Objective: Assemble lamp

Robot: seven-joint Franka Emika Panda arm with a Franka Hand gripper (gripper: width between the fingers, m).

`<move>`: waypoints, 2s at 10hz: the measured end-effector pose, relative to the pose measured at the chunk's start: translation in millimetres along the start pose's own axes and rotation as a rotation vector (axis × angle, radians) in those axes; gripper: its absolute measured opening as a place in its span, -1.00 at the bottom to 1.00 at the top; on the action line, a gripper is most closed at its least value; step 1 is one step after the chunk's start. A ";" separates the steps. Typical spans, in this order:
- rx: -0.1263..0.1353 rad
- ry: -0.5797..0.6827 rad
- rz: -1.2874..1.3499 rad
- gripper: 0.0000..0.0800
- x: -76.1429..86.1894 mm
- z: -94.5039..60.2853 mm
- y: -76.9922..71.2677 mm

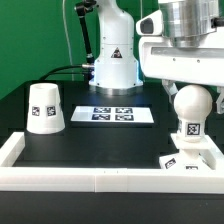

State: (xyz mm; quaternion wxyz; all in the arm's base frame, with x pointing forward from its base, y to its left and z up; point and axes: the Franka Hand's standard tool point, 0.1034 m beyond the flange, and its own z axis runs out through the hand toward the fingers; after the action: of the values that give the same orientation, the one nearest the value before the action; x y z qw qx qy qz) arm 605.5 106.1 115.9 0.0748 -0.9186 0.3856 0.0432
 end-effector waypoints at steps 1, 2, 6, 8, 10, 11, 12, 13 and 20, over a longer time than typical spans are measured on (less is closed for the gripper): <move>-0.004 0.002 -0.099 0.75 0.2 0.1 0.4; -0.048 0.032 -0.291 0.75 1.9 0.0 2.6; -0.077 0.074 -0.770 0.75 6.4 -1.0 -1.3; -0.082 0.072 -0.912 0.75 7.1 -1.0 -1.4; -0.088 0.067 -1.059 0.75 7.9 -1.0 -0.8; -0.093 0.067 -1.135 0.75 8.6 -1.1 -0.8; -0.108 0.079 -1.291 0.75 10.6 -1.9 -3.1; -0.112 0.091 -1.347 0.75 10.7 -2.2 -5.7; -0.195 0.053 -1.939 0.75 10.4 -0.6 -5.1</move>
Offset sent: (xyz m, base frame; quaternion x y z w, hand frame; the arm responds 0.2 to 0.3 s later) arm 0.0021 -0.0057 -0.0010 -0.0277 0.0563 -0.3031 0.9509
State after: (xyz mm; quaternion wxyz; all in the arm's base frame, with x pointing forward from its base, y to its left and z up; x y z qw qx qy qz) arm 616.4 102.2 115.6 -0.0071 -0.8402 -0.5417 -0.0260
